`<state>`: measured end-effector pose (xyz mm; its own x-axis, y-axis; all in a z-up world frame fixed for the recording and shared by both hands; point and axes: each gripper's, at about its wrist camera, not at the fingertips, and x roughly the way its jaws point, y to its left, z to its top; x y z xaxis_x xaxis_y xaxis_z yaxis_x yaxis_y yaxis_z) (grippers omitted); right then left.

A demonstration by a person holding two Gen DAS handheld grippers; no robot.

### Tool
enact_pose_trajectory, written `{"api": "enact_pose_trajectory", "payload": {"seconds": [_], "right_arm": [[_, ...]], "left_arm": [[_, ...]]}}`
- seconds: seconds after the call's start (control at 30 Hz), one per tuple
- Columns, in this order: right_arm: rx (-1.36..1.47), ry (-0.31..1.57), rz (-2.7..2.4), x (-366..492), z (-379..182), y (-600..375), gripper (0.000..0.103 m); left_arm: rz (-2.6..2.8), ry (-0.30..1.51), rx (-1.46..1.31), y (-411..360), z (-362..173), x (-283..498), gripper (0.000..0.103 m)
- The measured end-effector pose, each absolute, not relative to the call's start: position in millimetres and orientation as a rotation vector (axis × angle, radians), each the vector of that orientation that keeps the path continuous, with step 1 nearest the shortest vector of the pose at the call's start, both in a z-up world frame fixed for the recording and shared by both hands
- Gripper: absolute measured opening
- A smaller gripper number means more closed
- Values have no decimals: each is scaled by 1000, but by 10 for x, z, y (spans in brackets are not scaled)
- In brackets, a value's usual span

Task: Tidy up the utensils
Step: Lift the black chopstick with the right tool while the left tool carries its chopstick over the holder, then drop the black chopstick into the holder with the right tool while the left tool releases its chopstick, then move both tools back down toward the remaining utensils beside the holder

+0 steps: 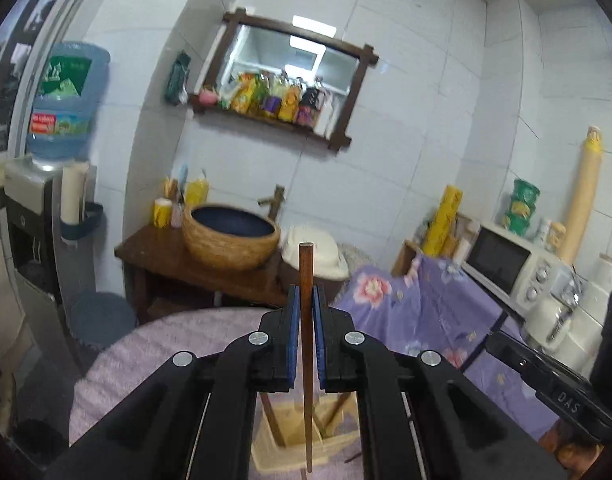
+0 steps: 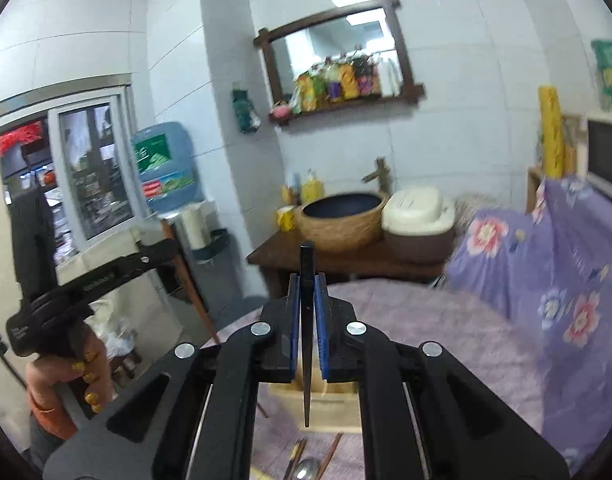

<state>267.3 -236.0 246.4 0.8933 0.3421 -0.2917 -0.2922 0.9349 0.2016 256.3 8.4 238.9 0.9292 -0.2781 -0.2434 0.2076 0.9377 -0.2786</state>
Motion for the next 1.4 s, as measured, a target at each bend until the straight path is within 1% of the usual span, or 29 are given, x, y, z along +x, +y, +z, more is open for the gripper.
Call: {"api": "enact_pose_trajectory", "payload": {"seconds": [0.1,0.2,0.27,0.4,0.6,0.8,0.9,0.97,1.0,1.03,1.07,1.1,1.13,1.2,1.23,1.27,1.3,1.33,1.4], "right_arm": [[141,314,278,2873,2459,-2354,8],[149,330,239,3045,2271,-2378,8],[157,373,235,3145,2075,-2384,8],[179,444,248,3242,1744,-2390,8],[229,514,248,3360,1339,-2417,8],[243,505,240,3348,1238,-2431,8],[236,505,234,3347,1203,-2420,8],[241,518,241,3346,1146,-2421,14],[244,520,240,3336,1123,-2419,16],[248,520,238,3319,1101,-2423,24],[252,518,238,3294,1081,-2424,33],[256,513,237,3268,1063,-2427,36],[256,509,235,3237,1048,-2424,38],[240,497,230,3147,1022,-2397,41],[227,491,225,3096,1009,-2383,50],[210,483,217,3033,993,-2359,62],[187,468,205,2956,970,-2326,67],[159,455,195,2880,939,-2288,72],[113,456,186,2764,846,-2213,73]], "left_arm": [[-227,300,-262,19,2366,2807,8],[-198,330,-264,-16,2152,2969,8],[-192,370,-268,-9,1955,3039,8],[-186,417,-267,-4,1611,3027,8],[-184,475,-244,-44,1284,2990,8],[-189,536,-267,-54,1046,3069,8],[-182,525,-252,-91,1020,3024,8],[-185,524,-242,-110,1009,2982,10],[-188,524,-234,-119,1005,2953,15],[-188,521,-227,-122,1001,2917,25],[-187,517,-224,-114,995,2883,32],[-181,507,-224,-100,991,2826,45],[-177,494,-226,-82,990,2762,50],[-171,473,-216,-51,979,2628,55],[-167,465,-208,-43,968,2570,57],[-164,457,-197,-28,947,2501,63],[-160,452,-189,-12,928,2451,69],[-154,446,-182,9,894,2391,71],[-141,439,-168,45,802,2281,80]]}}
